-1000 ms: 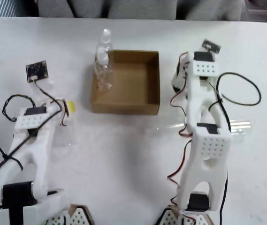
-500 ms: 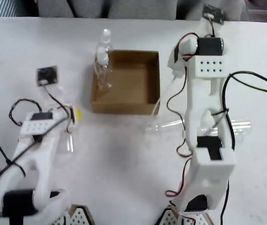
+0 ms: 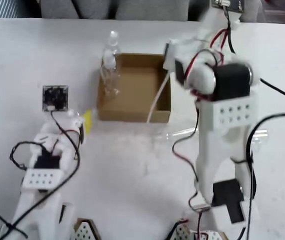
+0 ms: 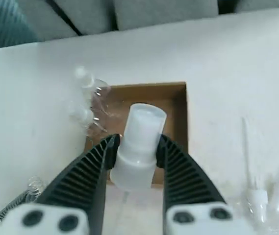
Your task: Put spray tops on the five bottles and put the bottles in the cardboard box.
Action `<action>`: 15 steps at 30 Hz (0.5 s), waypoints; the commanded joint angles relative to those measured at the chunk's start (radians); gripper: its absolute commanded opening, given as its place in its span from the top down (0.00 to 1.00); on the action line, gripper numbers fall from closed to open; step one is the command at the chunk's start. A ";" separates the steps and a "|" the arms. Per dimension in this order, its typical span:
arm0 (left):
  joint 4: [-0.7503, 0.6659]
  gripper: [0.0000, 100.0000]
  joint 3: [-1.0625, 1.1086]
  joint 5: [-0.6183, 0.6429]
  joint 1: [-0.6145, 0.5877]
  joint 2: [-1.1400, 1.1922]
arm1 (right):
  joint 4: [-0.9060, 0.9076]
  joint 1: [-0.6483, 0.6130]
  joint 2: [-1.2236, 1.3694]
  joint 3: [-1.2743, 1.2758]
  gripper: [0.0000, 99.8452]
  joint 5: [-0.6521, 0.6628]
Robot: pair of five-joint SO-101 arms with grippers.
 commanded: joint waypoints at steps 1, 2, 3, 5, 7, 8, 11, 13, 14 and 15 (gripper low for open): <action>-0.130 0.97 0.049 0.041 0.016 -0.128 | -0.085 -0.059 -0.101 -0.046 0.98 0.012; -0.166 0.97 0.072 0.054 0.024 -0.156 | -0.114 -0.068 -0.119 -0.046 0.98 0.012; -0.199 0.97 0.100 0.069 0.036 -0.185 | -0.142 -0.081 -0.136 -0.046 0.98 0.012; -0.262 0.97 0.160 0.101 0.065 -0.245 | -0.197 -0.104 -0.170 -0.046 0.98 0.014; -0.319 0.97 0.218 0.133 0.091 -0.314 | -0.240 -0.120 -0.203 -0.046 0.98 0.044; -0.341 0.97 0.245 0.146 0.101 -0.352 | -0.254 -0.130 -0.219 -0.046 0.98 0.087; -0.371 0.97 0.316 0.160 0.128 -0.478 | -0.265 -0.179 -0.266 -0.043 0.98 0.213; -0.339 0.97 0.328 0.155 0.147 -0.553 | -0.265 -0.214 -0.295 -0.041 0.98 0.250; -0.299 0.97 0.327 0.153 0.153 -0.593 | -0.265 -0.228 -0.311 -0.041 0.98 0.261; -0.264 0.97 0.327 0.153 0.154 -0.628 | -0.265 -0.239 -0.321 -0.041 0.98 0.270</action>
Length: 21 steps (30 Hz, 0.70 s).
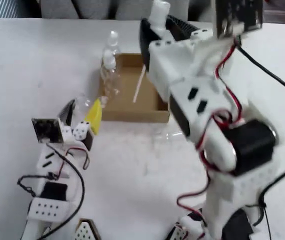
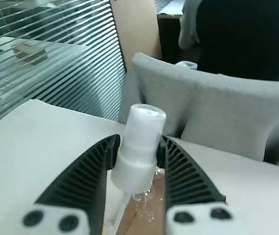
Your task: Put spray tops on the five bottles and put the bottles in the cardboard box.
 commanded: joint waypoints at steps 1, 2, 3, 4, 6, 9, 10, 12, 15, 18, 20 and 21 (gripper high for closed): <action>0.089 0.97 -0.005 0.011 0.031 -0.147 | -0.025 -0.047 -0.061 -0.037 0.98 0.060; 0.124 0.97 -0.005 0.011 0.044 -0.180 | -0.025 -0.059 -0.065 -0.037 0.98 0.074; 0.153 0.97 -0.005 0.011 0.059 -0.214 | -0.025 -0.070 -0.070 -0.037 0.98 0.083; 0.170 0.97 -0.005 0.009 0.081 -0.249 | -0.025 -0.077 -0.070 -0.035 0.98 0.091; 0.184 0.97 -0.005 0.009 0.131 -0.326 | -0.025 -0.090 -0.068 -0.034 0.98 0.091; 0.218 0.97 -0.009 0.009 0.220 -0.430 | -0.025 -0.116 -0.070 -0.038 0.98 0.092; 0.226 0.97 -0.011 0.009 0.252 -0.443 | -0.025 -0.122 -0.071 -0.040 0.98 0.092; 0.232 0.97 -0.011 0.009 0.311 -0.435 | -0.028 -0.133 -0.073 -0.040 0.98 0.094; 0.230 0.97 -0.011 0.008 0.371 -0.430 | -0.061 -0.134 -0.068 -0.038 0.98 0.094; 0.238 0.97 -0.011 -0.046 0.410 -0.430 | -0.094 -0.134 -0.065 -0.031 0.98 0.094; 0.238 0.98 -0.011 -0.110 0.418 -0.430 | -0.096 -0.136 -0.045 -0.029 0.98 0.094; 0.238 0.98 -0.011 -0.130 0.418 -0.430 | -0.093 -0.136 -0.031 -0.031 0.98 0.094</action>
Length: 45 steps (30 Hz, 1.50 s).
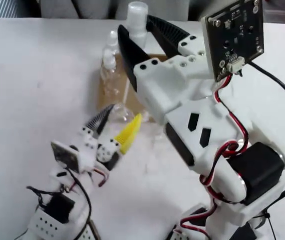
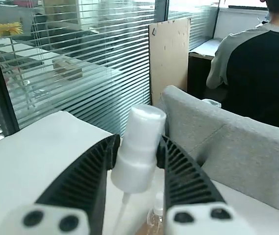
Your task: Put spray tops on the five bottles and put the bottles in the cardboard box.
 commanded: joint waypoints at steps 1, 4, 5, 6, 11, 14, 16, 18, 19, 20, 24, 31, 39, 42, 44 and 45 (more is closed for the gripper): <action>0.006 0.98 -0.006 -0.061 0.025 -0.024 | -0.024 -0.012 0.031 -0.025 0.98 0.012; 0.006 0.98 -0.006 -0.060 0.018 -0.024 | -0.024 -0.012 0.059 -0.025 0.98 0.012; 0.008 0.98 -0.006 -0.061 0.018 -0.024 | -0.025 -0.012 0.064 -0.026 0.98 0.012; 0.012 0.98 -0.006 -0.061 0.018 -0.024 | -0.025 -0.012 0.067 -0.028 0.98 0.012; 0.041 0.98 -0.006 -0.063 0.018 -0.024 | -0.024 -0.012 0.076 -0.023 0.98 0.012; 0.040 0.98 -0.006 -0.061 0.018 -0.024 | -0.019 -0.012 0.076 -0.023 0.98 0.012; 0.038 0.98 -0.006 -0.060 0.018 -0.024 | 0.008 -0.012 0.076 -0.023 0.98 0.012; 0.035 0.98 -0.006 -0.060 0.013 -0.024 | 0.038 -0.008 0.076 -0.005 0.98 0.011; 0.034 0.98 -0.006 -0.060 0.004 -0.024 | 0.039 -0.007 0.070 0.015 0.98 0.011; 0.034 0.98 -0.006 -0.060 -0.002 -0.024 | 0.039 -0.005 0.067 0.034 0.98 0.009; 0.034 0.98 -0.006 -0.060 -0.010 -0.024 | 0.038 -0.005 0.065 0.092 0.98 0.008; 0.034 0.98 -0.006 -0.060 -0.010 -0.024 | 0.036 -0.005 0.065 0.101 0.98 0.005; 0.034 0.98 -0.006 -0.060 -0.010 -0.024 | 0.036 -0.005 0.067 0.106 0.98 0.005; 0.034 0.98 -0.006 -0.060 -0.010 -0.024 | 0.036 -0.005 0.065 0.106 0.98 0.005; 0.034 0.98 -0.006 -0.060 -0.010 -0.024 | 0.036 -0.005 0.068 0.106 0.98 0.005; 0.034 0.98 -0.006 -0.060 -0.010 -0.024 | 0.036 -0.005 0.071 0.106 0.98 0.005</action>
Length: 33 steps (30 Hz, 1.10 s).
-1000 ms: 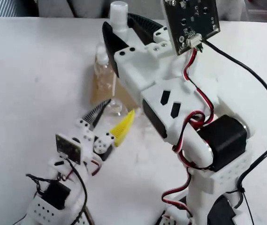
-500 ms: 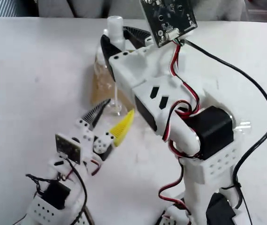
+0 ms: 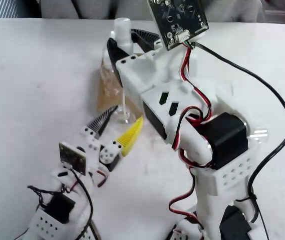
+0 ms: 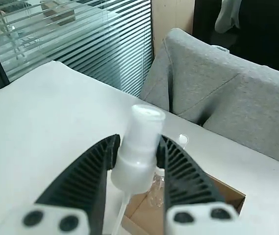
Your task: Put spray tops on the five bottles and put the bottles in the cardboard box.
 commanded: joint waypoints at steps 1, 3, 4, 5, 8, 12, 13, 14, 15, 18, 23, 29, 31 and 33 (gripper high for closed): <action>-0.008 0.98 -0.006 -0.006 -0.010 -0.024 | 0.001 -0.005 -0.004 -0.006 0.98 0.005; -0.008 0.98 -0.006 -0.006 -0.010 -0.024 | 0.001 -0.005 -0.004 -0.006 0.98 0.005; -0.008 0.98 -0.006 -0.006 -0.010 -0.024 | 0.001 -0.005 -0.004 -0.006 0.98 0.005; -0.008 0.98 -0.006 -0.006 -0.010 -0.024 | -0.001 -0.005 -0.002 -0.006 0.98 0.005; -0.008 0.98 -0.006 -0.006 -0.010 -0.024 | -0.030 -0.002 -0.001 0.003 0.98 0.005; -0.008 0.98 -0.006 -0.006 -0.010 -0.024 | -0.096 0.012 -0.012 0.075 0.98 0.005; -0.008 0.98 -0.006 -0.005 -0.010 -0.024 | -0.099 0.012 -0.013 0.084 0.98 0.005; -0.008 0.98 -0.006 -0.005 -0.010 -0.024 | -0.101 0.013 -0.015 0.097 0.98 0.005; -0.008 0.98 -0.006 -0.005 -0.010 -0.024 | -0.101 0.015 -0.016 0.106 0.98 0.005; -0.006 0.98 -0.006 -0.005 -0.010 -0.024 | -0.101 0.016 -0.018 0.121 0.98 0.005; -0.006 0.98 -0.006 -0.005 -0.010 -0.024 | -0.070 0.012 -0.018 0.126 0.98 0.005; -0.002 0.98 -0.006 -0.005 -0.012 -0.022 | -0.008 0.010 -0.050 0.133 0.98 0.003; -0.002 0.98 -0.006 -0.005 -0.012 -0.022 | -0.002 0.010 -0.070 0.172 0.98 0.003; -0.002 0.98 -0.006 -0.005 -0.012 -0.022 | -0.016 0.010 -0.102 0.236 0.98 0.003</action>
